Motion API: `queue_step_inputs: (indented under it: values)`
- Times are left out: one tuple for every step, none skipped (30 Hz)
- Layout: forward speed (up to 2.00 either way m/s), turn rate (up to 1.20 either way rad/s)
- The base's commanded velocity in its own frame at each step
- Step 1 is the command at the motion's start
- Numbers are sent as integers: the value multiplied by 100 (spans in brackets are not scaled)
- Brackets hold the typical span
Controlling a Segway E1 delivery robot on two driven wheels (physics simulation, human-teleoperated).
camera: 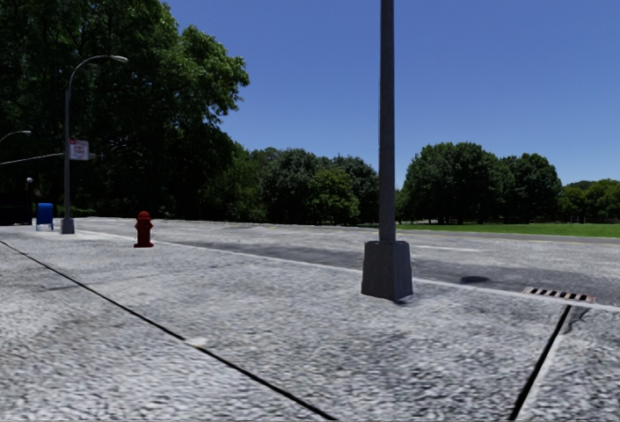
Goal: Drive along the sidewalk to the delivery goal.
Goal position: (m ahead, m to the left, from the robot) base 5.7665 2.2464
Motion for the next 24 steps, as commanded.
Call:
queue_step_inputs:
  values:
    - [187, 0]
    - [187, 4]
    - [187, 17]
    - [187, 30]
    - [187, 30]
    - [187, 48]
    - [187, 62]
    - [187, 67]
    - [187, 69]
    - [187, 71]
    - [187, 74]
    - [187, 76]
    - [187, 76]
    - [187, 76]
    - [187, 76]
    - [187, 76]
    - [187, 76]
    - [187, 76]
    - [187, 76]
    - [187, 76]
    - [187, 76]
    - [187, 76]
    - [187, 76]
    - [187, 75]
